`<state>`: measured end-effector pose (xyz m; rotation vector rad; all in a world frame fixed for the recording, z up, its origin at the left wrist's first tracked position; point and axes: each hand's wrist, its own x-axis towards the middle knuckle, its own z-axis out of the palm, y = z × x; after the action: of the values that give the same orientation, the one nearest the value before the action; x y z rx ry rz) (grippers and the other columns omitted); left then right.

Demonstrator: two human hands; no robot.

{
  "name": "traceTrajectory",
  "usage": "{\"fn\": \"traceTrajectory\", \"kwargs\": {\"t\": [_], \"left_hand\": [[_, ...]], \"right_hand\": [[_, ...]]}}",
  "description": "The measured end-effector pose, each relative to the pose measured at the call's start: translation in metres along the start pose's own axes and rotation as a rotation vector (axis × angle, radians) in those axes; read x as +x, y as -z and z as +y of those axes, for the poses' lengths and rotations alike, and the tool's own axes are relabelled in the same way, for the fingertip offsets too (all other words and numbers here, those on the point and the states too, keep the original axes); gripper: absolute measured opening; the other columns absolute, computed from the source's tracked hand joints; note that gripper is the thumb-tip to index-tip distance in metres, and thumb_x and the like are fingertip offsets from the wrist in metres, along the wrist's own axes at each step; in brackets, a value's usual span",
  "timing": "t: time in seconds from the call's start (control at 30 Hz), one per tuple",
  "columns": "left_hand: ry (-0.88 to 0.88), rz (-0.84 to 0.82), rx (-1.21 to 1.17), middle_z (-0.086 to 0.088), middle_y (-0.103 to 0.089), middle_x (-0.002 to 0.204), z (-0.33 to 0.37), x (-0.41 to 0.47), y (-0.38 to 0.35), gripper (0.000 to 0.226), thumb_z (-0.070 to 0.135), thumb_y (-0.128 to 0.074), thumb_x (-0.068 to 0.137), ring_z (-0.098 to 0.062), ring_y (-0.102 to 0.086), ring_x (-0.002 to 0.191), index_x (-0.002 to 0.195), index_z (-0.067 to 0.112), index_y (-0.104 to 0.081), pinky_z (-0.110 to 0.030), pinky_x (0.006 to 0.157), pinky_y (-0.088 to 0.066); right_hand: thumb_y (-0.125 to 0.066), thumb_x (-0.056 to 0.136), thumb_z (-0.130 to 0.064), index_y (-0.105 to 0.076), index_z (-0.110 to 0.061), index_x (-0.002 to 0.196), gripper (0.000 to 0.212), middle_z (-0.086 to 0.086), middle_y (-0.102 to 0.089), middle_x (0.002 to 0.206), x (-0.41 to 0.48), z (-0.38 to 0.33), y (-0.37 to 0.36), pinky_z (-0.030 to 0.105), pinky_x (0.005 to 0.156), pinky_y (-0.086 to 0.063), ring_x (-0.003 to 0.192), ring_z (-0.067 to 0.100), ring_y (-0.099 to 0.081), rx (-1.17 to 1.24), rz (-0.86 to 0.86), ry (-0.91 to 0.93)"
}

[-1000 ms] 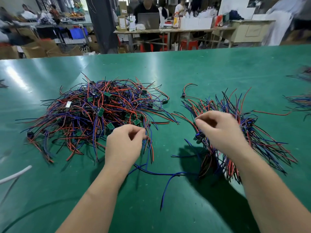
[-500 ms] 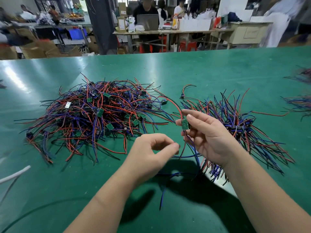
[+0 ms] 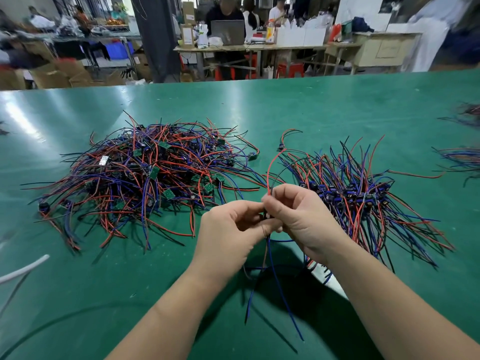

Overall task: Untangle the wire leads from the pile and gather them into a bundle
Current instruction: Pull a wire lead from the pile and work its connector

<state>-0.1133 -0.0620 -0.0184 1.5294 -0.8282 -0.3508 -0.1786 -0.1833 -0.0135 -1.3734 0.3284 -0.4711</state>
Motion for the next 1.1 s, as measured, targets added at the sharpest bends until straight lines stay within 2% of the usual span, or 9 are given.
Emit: {"fn": "traceTrajectory", "kwargs": {"t": [0.13,0.27,0.4,0.5,0.63,0.73,0.9,1.0,1.1], "left_hand": [[0.249,-0.045,-0.397,-0.009,-0.073,0.073,0.010,0.002,0.003,0.019,0.016,-0.078,0.059,-0.015,-0.066,0.056,0.076,0.008,-0.076,-0.023,0.055,-0.056],[0.412,-0.249,-0.500,-0.006,-0.073,0.073,0.018,0.002,0.009,0.018,0.022,-0.075,0.059,-0.009,-0.064,0.052,0.074,0.013,-0.078,-0.019,0.052,-0.052],[0.505,-0.191,-0.505,-0.008,-0.069,0.065,0.015,0.003,0.007,0.021,0.032,-0.075,0.059,-0.010,-0.062,0.049,0.054,0.012,-0.071,-0.020,0.048,-0.051],[0.523,-0.223,-0.484,-0.009,-0.064,0.060,0.012,0.004,0.008,0.022,0.026,-0.073,0.064,-0.011,-0.058,0.046,0.051,0.009,-0.068,-0.019,0.046,-0.047],[0.502,-0.318,-0.281,-0.010,-0.067,0.062,0.012,0.002,0.014,0.019,0.022,-0.075,0.072,-0.012,-0.060,0.046,0.066,0.005,-0.070,-0.016,0.044,-0.045],[0.489,-0.367,-0.221,-0.011,-0.067,0.063,0.012,0.000,0.011,0.018,0.022,-0.077,0.071,-0.014,-0.061,0.048,0.067,0.006,-0.070,-0.018,0.045,-0.048],[0.474,-0.369,-0.206,-0.011,-0.070,0.068,0.010,0.002,0.013,0.022,0.031,-0.079,0.057,-0.017,-0.066,0.056,0.062,0.012,-0.071,-0.024,0.052,-0.054],[0.474,-0.389,-0.211,-0.008,-0.071,0.068,0.011,0.004,0.022,0.021,0.034,-0.079,0.055,-0.015,-0.066,0.056,0.061,0.015,-0.072,-0.023,0.053,-0.054],[0.459,-0.272,-0.328,-0.005,-0.074,0.077,0.011,0.008,0.025,0.024,0.037,-0.074,0.059,-0.013,-0.070,0.063,0.068,0.015,-0.072,-0.022,0.052,-0.054]], "right_hand": [[-0.066,0.067,-0.027,-0.072,-0.010,0.066,0.017,0.005,-0.062,0.064,0.000,-0.005,0.006,0.015,0.049,-0.043,0.051,0.010,-0.049,0.203,-0.042,-0.101],[-0.070,0.063,-0.012,-0.070,-0.007,0.073,0.011,0.002,-0.066,0.064,0.000,-0.010,0.014,0.019,0.050,-0.048,0.050,0.010,-0.056,0.330,-0.081,-0.183],[-0.073,0.059,-0.012,-0.072,-0.014,0.061,0.004,-0.002,-0.062,0.057,0.001,-0.012,0.014,0.015,0.048,-0.045,0.044,0.005,-0.050,0.267,-0.080,-0.211],[-0.073,0.058,-0.012,-0.066,-0.011,0.064,0.009,0.001,-0.062,0.056,0.002,-0.012,0.014,0.013,0.042,-0.042,0.042,0.005,-0.047,0.204,0.026,-0.239],[-0.071,0.072,-0.011,-0.058,-0.009,0.073,0.013,0.000,-0.059,0.048,0.007,-0.024,0.030,0.011,0.033,-0.034,0.036,0.005,-0.047,0.134,0.315,-0.186],[-0.068,0.081,-0.007,-0.057,-0.011,0.077,0.013,-0.002,-0.059,0.046,0.009,-0.033,0.049,0.011,0.034,-0.036,0.037,0.004,-0.051,0.246,0.505,-0.129],[-0.068,0.084,-0.007,-0.059,-0.009,0.079,0.010,-0.001,-0.065,0.055,0.011,-0.024,0.049,0.013,0.045,-0.046,0.048,0.006,-0.061,0.387,0.590,-0.002],[-0.057,0.094,-0.012,-0.061,-0.008,0.083,0.012,0.006,-0.064,0.067,0.014,-0.027,0.059,0.016,0.050,-0.049,0.055,0.011,-0.066,0.494,0.705,0.125],[-0.049,0.095,-0.001,-0.057,-0.010,0.093,0.012,0.009,-0.060,0.079,0.015,-0.025,0.067,0.018,0.052,-0.050,0.055,0.013,-0.065,0.465,0.680,0.047]]}}
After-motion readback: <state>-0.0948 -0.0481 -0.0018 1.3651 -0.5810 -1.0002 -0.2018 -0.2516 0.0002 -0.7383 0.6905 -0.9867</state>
